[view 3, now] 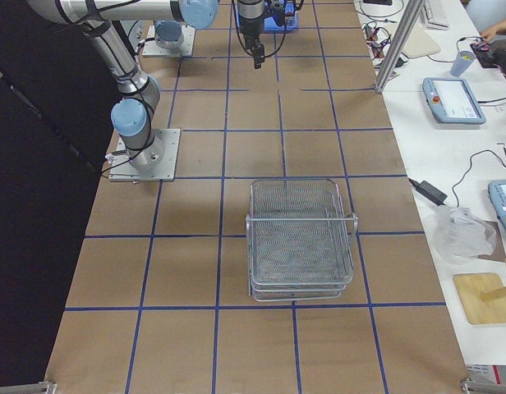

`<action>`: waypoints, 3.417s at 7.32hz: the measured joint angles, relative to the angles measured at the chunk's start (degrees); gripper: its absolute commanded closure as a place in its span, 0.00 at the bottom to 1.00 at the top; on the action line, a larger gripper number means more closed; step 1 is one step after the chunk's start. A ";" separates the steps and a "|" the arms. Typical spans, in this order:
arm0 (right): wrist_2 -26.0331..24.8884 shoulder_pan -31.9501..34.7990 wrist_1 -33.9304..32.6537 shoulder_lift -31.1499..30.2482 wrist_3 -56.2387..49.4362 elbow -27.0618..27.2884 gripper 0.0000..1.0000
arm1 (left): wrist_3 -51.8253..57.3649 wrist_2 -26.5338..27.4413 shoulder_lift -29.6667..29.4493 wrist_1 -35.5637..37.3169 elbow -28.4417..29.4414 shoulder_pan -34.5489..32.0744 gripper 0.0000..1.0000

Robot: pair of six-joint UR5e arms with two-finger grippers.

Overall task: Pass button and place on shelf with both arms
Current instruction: 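Lift the button and carry it toward the right gripper while the right gripper approaches, then close the right gripper around the button's blue base beside the left gripper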

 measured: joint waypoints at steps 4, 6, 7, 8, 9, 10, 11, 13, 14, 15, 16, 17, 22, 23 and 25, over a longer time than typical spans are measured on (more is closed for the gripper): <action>5.90 -3.02 -0.28 0.06 -31.54 0.21 0.00 | -22.68 0.02 5.73 3.52 0.32 -15.84 1.00; 9.09 -4.26 -0.27 0.49 -42.83 0.37 0.00 | -35.04 0.17 6.74 9.98 -0.14 -23.59 1.00; 11.05 -4.56 -0.27 1.02 -45.49 0.69 0.00 | -39.76 0.14 7.37 12.87 -0.46 -26.42 1.00; 13.30 -5.13 -0.30 1.57 -48.09 1.11 0.00 | -43.36 0.02 8.07 14.74 -0.65 -28.66 1.00; 16.34 -6.46 -0.22 2.57 -52.21 1.45 0.00 | -45.13 -0.15 8.64 15.78 -0.78 -30.19 1.00; 19.10 -7.95 -0.02 3.64 -56.43 1.66 0.00 | -45.96 -0.26 9.05 16.18 -0.85 -30.97 1.00; 20.70 -8.77 0.08 3.99 -59.15 1.73 0.00 | -46.49 -0.31 9.18 16.32 -0.93 -31.35 1.00; 24.94 -9.11 0.29 4.31 -63.22 1.90 0.00 | -47.77 -0.19 9.35 16.57 -0.97 -32.24 1.00; 26.95 -9.01 0.61 4.30 -64.18 2.19 0.00 | -48.36 -0.29 9.43 17.00 -0.96 -32.57 1.00; 28.11 -8.91 0.81 4.26 -64.77 2.74 0.00 | -48.83 -0.40 9.49 17.56 -0.96 -32.74 1.00; 28.71 -8.60 0.92 4.17 -64.99 3.42 0.00 | -49.26 -0.49 9.49 18.11 -0.95 -32.79 1.00; 29.12 -7.85 0.99 4.05 -64.87 4.00 0.00 | -49.73 -0.54 9.49 18.36 -0.95 -32.81 1.00; 31.10 -6.13 0.84 3.98 -63.84 4.03 0.00 | -50.07 -0.59 10.60 18.97 -1.62 -32.89 1.00; 31.27 -6.03 0.72 3.82 -63.23 3.98 0.00 | -50.02 -0.57 10.86 19.02 -2.03 -32.90 1.00; 31.42 -4.99 0.76 3.65 -62.50 4.01 0.00 | -50.00 -0.63 11.04 19.42 -2.53 -32.93 1.00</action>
